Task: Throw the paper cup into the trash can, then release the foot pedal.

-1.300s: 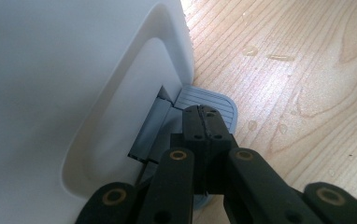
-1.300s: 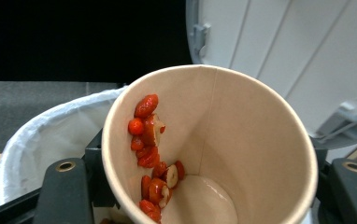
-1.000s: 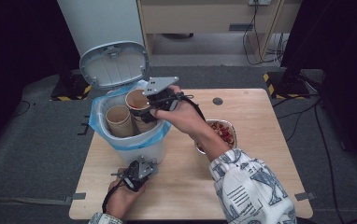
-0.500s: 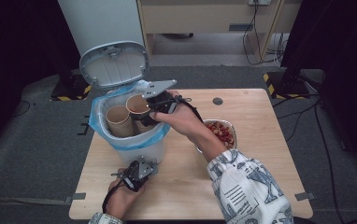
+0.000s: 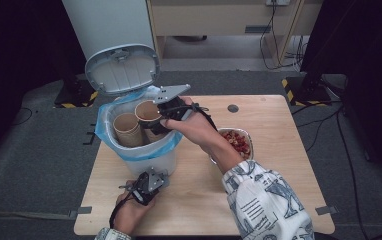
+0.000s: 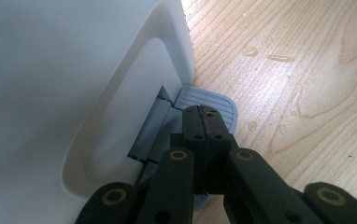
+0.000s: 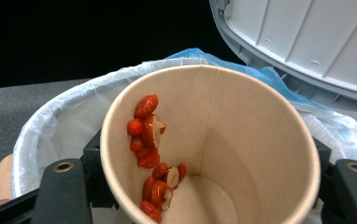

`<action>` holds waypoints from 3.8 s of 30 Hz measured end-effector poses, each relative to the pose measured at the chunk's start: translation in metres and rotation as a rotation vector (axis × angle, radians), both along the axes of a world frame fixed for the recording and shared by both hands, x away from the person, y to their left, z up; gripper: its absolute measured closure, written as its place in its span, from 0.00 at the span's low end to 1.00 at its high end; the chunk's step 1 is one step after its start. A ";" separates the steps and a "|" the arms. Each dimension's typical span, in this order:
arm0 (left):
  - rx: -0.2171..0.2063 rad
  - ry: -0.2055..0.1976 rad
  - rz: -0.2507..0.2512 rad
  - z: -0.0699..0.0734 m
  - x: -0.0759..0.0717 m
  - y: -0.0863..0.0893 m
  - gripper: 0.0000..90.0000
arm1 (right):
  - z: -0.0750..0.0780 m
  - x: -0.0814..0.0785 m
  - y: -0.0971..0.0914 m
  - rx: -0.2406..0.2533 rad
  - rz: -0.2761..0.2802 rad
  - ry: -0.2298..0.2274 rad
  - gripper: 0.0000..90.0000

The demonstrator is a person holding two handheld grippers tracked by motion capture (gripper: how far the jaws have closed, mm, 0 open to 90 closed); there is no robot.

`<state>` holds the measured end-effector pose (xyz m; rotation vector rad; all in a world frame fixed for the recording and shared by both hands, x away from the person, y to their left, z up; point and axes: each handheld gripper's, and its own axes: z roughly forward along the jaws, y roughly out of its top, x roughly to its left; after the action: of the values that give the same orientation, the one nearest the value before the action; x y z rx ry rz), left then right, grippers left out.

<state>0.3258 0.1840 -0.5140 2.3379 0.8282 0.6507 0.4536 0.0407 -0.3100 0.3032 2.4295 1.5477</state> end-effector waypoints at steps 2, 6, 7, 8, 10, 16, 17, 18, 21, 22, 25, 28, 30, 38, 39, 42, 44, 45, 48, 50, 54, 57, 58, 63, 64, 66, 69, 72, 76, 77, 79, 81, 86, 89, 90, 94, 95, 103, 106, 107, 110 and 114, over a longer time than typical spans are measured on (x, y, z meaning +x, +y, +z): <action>0.000 0.000 0.000 0.000 0.000 0.000 1.00 | 0.000 -0.001 0.000 -0.005 0.008 0.004 0.33; 0.001 -0.001 0.000 0.000 0.000 0.000 1.00 | -0.005 -0.003 0.003 -0.024 0.020 0.019 0.33; 0.000 0.000 0.000 0.000 0.000 0.000 1.00 | -0.006 -0.003 0.004 -0.035 0.020 0.021 0.33; -0.001 0.000 0.000 0.000 0.000 0.000 1.00 | -0.008 -0.003 0.005 -0.045 0.020 0.020 0.32; 0.000 -0.001 -0.001 0.000 0.000 0.000 1.00 | -0.010 -0.003 0.006 -0.056 0.020 0.028 0.30; 0.000 0.000 -0.001 0.000 0.000 0.000 1.00 | -0.011 -0.005 0.011 -0.048 0.014 0.081 0.16; 0.001 -0.001 -0.001 0.000 0.000 0.000 1.00 | -0.011 -0.005 0.011 -0.047 0.011 0.083 0.15; 0.001 -0.002 -0.001 0.000 0.000 0.000 1.00 | -0.011 -0.005 0.011 -0.047 0.006 0.080 0.14; 0.002 -0.002 -0.001 0.000 0.000 0.000 1.00 | -0.010 -0.003 0.009 -0.037 -0.019 0.074 0.14; 0.001 -0.001 -0.001 0.000 0.000 0.000 1.00 | -0.009 -0.002 0.008 -0.028 -0.026 0.077 0.14; 0.000 -0.001 0.000 0.000 0.000 0.000 1.00 | -0.008 -0.001 0.005 -0.022 -0.038 0.079 0.13; 0.000 -0.001 0.000 0.000 0.000 0.000 1.00 | -0.007 0.001 0.002 -0.019 -0.060 0.080 0.12; 0.000 -0.001 0.000 0.000 0.000 0.000 1.00 | -0.006 0.001 0.000 -0.018 -0.075 0.083 0.12; -0.001 -0.002 0.000 0.000 0.000 0.000 1.00 | -0.006 0.004 -0.008 -0.008 -0.122 0.084 0.11; 0.000 0.001 -0.001 0.000 0.000 0.000 1.00 | -0.006 0.004 -0.009 -0.007 -0.128 0.086 0.10; 0.001 0.000 0.000 0.000 0.000 0.000 1.00 | -0.006 0.005 -0.013 -0.007 -0.139 0.090 0.10; 0.002 0.000 -0.001 0.000 0.000 0.000 1.00 | -0.005 0.005 -0.015 -0.007 -0.147 0.090 0.10; 0.001 0.000 -0.001 0.000 0.000 0.000 1.00 | -0.005 0.006 -0.017 -0.006 -0.150 0.088 0.10; -0.001 0.001 -0.001 0.000 0.000 0.000 1.00 | -0.003 0.007 -0.022 -0.004 -0.169 0.088 0.10; -0.001 0.001 -0.001 0.000 0.000 0.000 1.00 | -0.001 0.009 -0.026 -0.002 -0.180 0.089 0.10; 0.001 0.001 -0.002 0.000 0.000 0.000 1.00 | 0.001 0.011 -0.032 0.010 -0.197 0.097 0.09; 0.002 0.001 -0.002 0.000 0.000 0.000 1.00 | 0.003 0.012 -0.041 0.019 -0.218 0.102 0.08; 0.002 0.001 -0.002 0.000 0.000 0.000 1.00 | 0.003 0.012 -0.041 0.019 -0.218 0.102 0.08; -0.013 0.004 0.003 0.000 0.000 0.001 1.00 | 0.003 0.015 -0.053 0.025 -0.257 0.111 0.07; -0.013 0.004 0.003 0.000 0.000 0.001 1.00 | 0.003 0.015 -0.053 0.025 -0.257 0.111 0.07; -0.013 0.003 0.003 0.000 0.000 0.001 1.00 | 0.003 0.016 -0.058 0.026 -0.265 0.110 0.07; -0.009 0.004 0.003 0.000 0.000 0.001 1.00 | 0.004 0.017 -0.067 0.028 -0.282 0.109 0.07; -0.009 0.002 0.002 0.000 0.000 0.000 1.00 | 0.005 0.018 -0.073 0.030 -0.299 0.101 0.07; -0.013 0.003 0.003 0.000 0.000 0.001 0.99 | 0.007 0.021 -0.090 0.039 -0.336 0.094 0.07; -0.011 0.001 0.004 0.000 -0.001 0.001 0.98 | 0.007 0.023 -0.101 0.045 -0.361 0.089 0.07; -0.022 0.008 0.017 0.001 -0.002 0.003 0.89 | 0.007 0.025 -0.112 0.049 -0.383 0.089 0.07; -0.042 0.017 0.028 0.003 -0.004 0.005 0.81 | 0.006 0.027 -0.126 0.054 -0.415 0.091 0.07; -0.084 0.025 0.039 0.009 -0.017 0.007 0.69 | 0.002 0.030 -0.152 0.056 -0.471 0.093 0.07; -0.133 0.030 0.058 0.014 -0.024 0.011 0.61 | -0.002 0.030 -0.167 0.050 -0.500 0.098 0.07; -0.133 0.030 0.058 0.014 -0.024 0.011 0.56 | -0.002 0.030 -0.167 0.050 -0.500 0.098 0.07; -0.171 0.051 0.089 0.017 -0.030 0.016 0.43 | -0.010 0.032 -0.187 0.033 -0.536 0.106 0.06; -0.195 0.047 0.092 0.019 -0.031 0.019 0.42 | -0.014 0.033 -0.195 0.025 -0.552 0.107 0.06; -0.234 0.053 0.125 0.022 -0.036 0.031 0.31 | -0.026 0.032 -0.222 0.028 -0.614 0.114 0.06; -0.246 0.053 0.147 0.023 -0.037 0.043 0.29 | -0.032 0.030 -0.235 0.025 -0.641 0.112 0.06; -0.259 0.051 0.161 0.023 -0.036 0.048 0.27 | -0.034 0.029 -0.237 0.025 -0.646 0.112 0.07; -0.283 0.056 0.190 0.022 -0.035 0.060 0.25 | -0.040 0.025 -0.248 0.027 -0.665 0.109 0.07; -0.270 0.057 0.207 0.020 -0.033 0.066 0.21 | -0.051 0.018 -0.262 0.022 -0.682 0.105 0.07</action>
<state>0.2925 0.2504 -0.4939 2.0529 1.1210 0.5205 0.4715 -0.2213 -0.3610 1.1025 2.0415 1.2590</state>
